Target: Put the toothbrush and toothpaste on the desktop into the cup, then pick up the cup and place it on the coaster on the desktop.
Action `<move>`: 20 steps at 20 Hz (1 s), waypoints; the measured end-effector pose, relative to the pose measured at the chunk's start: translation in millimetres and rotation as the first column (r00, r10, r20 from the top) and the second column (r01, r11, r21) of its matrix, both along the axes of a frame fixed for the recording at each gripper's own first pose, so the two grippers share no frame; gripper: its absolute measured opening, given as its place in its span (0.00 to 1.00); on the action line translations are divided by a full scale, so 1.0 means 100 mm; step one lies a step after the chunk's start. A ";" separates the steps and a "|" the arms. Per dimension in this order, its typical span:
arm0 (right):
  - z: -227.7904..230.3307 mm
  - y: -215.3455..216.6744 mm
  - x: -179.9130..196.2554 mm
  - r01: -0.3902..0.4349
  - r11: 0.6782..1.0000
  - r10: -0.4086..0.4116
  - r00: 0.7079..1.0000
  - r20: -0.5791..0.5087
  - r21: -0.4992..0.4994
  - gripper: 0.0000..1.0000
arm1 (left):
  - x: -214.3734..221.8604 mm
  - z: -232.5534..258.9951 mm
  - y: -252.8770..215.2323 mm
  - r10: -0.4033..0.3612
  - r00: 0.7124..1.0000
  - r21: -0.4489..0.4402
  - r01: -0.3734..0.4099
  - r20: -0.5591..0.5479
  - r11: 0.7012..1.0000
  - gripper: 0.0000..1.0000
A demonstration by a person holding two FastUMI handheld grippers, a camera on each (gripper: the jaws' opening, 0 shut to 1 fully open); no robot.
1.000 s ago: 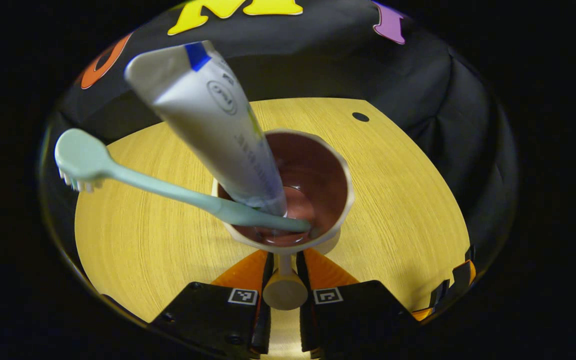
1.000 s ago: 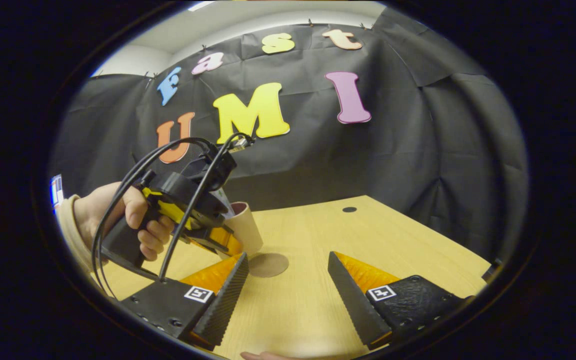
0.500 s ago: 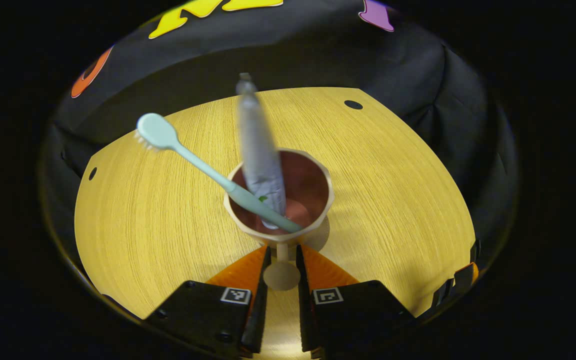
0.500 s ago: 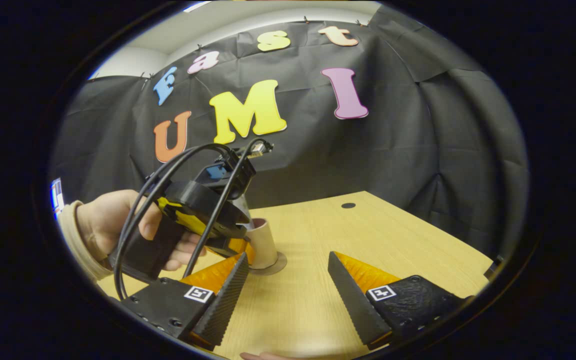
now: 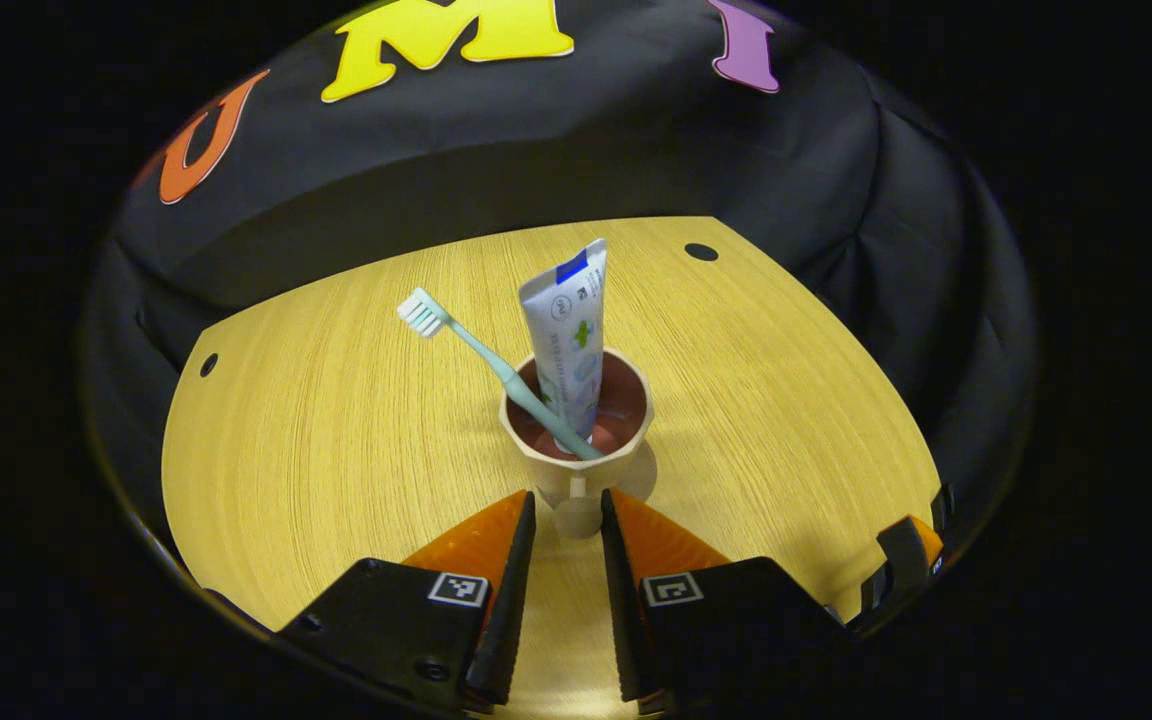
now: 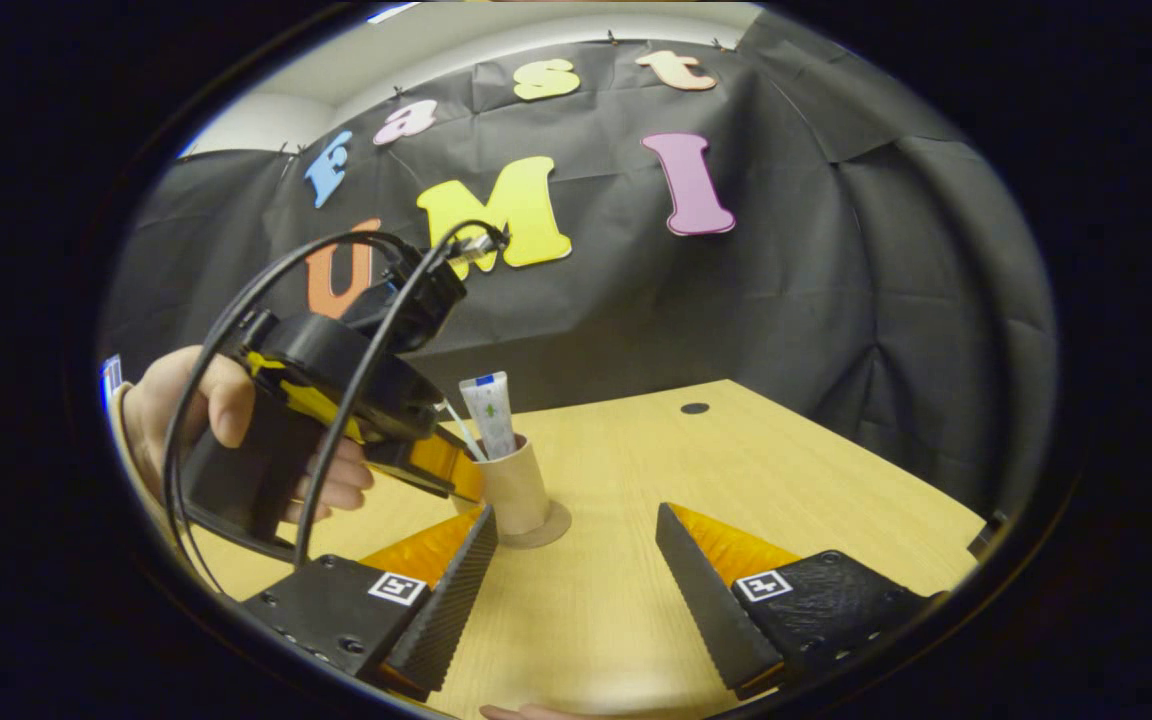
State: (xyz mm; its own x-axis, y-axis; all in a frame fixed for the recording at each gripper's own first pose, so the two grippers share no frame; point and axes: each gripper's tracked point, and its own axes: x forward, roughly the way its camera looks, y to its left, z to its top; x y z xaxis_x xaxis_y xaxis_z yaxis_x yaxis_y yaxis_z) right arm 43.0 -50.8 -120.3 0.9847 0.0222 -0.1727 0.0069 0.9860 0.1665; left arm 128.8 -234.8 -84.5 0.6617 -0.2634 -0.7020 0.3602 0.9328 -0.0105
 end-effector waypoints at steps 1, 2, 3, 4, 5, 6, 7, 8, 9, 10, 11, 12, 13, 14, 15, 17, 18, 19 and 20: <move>0.00 0.01 0.00 -0.001 1.000 0.001 1.000 -0.002 -0.001 0.96 | -0.02 0.06 0.03 0.002 1.000 -0.012 -0.002 0.014 1.000 0.42; -0.01 0.01 0.00 -0.002 1.000 0.002 1.000 -0.003 -0.002 0.96 | -0.06 0.12 0.05 0.007 0.999 -0.028 -0.006 0.032 1.000 0.42; -0.01 0.02 0.00 -0.002 1.000 0.002 1.000 -0.004 -0.003 0.96 | -0.08 0.18 0.08 0.015 0.999 -0.046 -0.012 0.053 0.999 0.42; -0.01 0.03 0.00 -0.004 1.000 0.004 1.000 -0.003 -0.005 0.96 | -0.10 0.25 0.13 0.022 0.997 -0.058 -0.018 0.076 0.998 0.42; -0.01 0.03 0.00 -0.004 1.000 0.004 1.000 -0.002 -0.007 0.96 | -0.11 0.33 0.19 0.027 0.994 -0.073 -0.019 0.107 0.997 0.42; -0.01 0.05 0.01 -0.004 1.000 0.004 1.000 -0.001 -0.011 0.96 | -0.10 0.41 0.25 0.031 0.990 -0.085 -0.019 0.140 0.996 0.42; -0.01 0.06 0.00 -0.006 1.000 0.006 1.000 0.000 -0.015 0.96 | -0.13 0.48 0.31 0.036 0.984 -0.099 -0.019 0.173 0.995 0.42; -0.01 0.08 -0.01 -0.008 1.000 0.008 1.000 0.001 -0.019 0.96 | -0.19 0.55 0.36 0.041 0.978 -0.112 -0.018 0.203 0.994 0.42; -0.01 0.08 -0.02 -0.009 1.000 0.009 1.000 0.002 -0.024 0.96 | -0.25 0.62 0.41 0.046 0.972 -0.128 -0.016 0.232 0.992 0.42; -0.02 0.10 -0.01 -0.010 1.000 0.010 1.000 0.003 -0.030 0.96 | -0.30 0.69 0.47 0.051 0.963 -0.142 -0.014 0.263 0.990 0.42; -0.02 0.12 -0.02 -0.012 0.999 0.012 1.000 0.004 -0.036 0.96 | -0.36 0.75 0.51 0.056 0.955 -0.157 -0.010 0.291 0.988 0.42; -0.02 0.13 -0.02 -0.013 0.999 0.013 1.000 0.003 -0.046 0.96 | -0.43 0.79 0.55 0.064 0.947 -0.164 -0.012 0.316 0.986 0.44; 0.01 0.14 -0.04 -0.012 0.998 0.013 1.000 0.011 -0.057 0.96 | -0.49 0.81 0.62 0.076 0.936 -0.164 -0.020 0.344 0.986 0.46; 0.06 0.14 -0.06 -0.007 0.998 0.009 1.000 0.029 -0.069 0.96 | -0.52 0.85 0.70 0.090 0.922 -0.168 -0.027 0.377 0.985 0.58; 0.11 0.13 -0.08 -0.001 0.997 0.005 0.999 0.046 -0.080 0.96 | -0.54 0.89 0.77 0.109 0.903 -0.179 -0.036 0.416 0.983 0.51; 0.18 0.14 -0.11 0.009 0.995 -0.001 0.997 0.075 -0.104 0.96 | -0.65 0.83 0.94 0.151 0.860 -0.198 -0.060 0.487 0.978 0.55; 0.20 0.14 -0.13 0.017 0.993 -0.006 0.996 0.088 -0.118 0.93 | -0.68 0.95 1.00 0.166 0.840 -0.199 -0.071 0.517 0.977 0.68; 0.22 0.15 -0.14 0.020 0.992 -0.008 0.995 0.095 -0.126 0.96 | -0.74 0.99 1.06 0.170 0.810 -0.193 -0.072 0.561 0.979 0.64; 0.22 0.17 -0.14 0.019 0.992 -0.006 0.995 0.099 -0.127 0.96 | -0.79 1.05 1.13 0.170 0.773 -0.181 -0.072 0.611 0.981 0.73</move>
State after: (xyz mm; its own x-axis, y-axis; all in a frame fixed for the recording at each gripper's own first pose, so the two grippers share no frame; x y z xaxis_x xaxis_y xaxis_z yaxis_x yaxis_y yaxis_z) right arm 28.9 -33.6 -98.7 0.9971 -0.0063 -0.0759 0.0093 0.9992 0.0397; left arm 49.4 -121.9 20.4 0.9729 -0.2133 -0.0892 0.2178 0.9751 0.0429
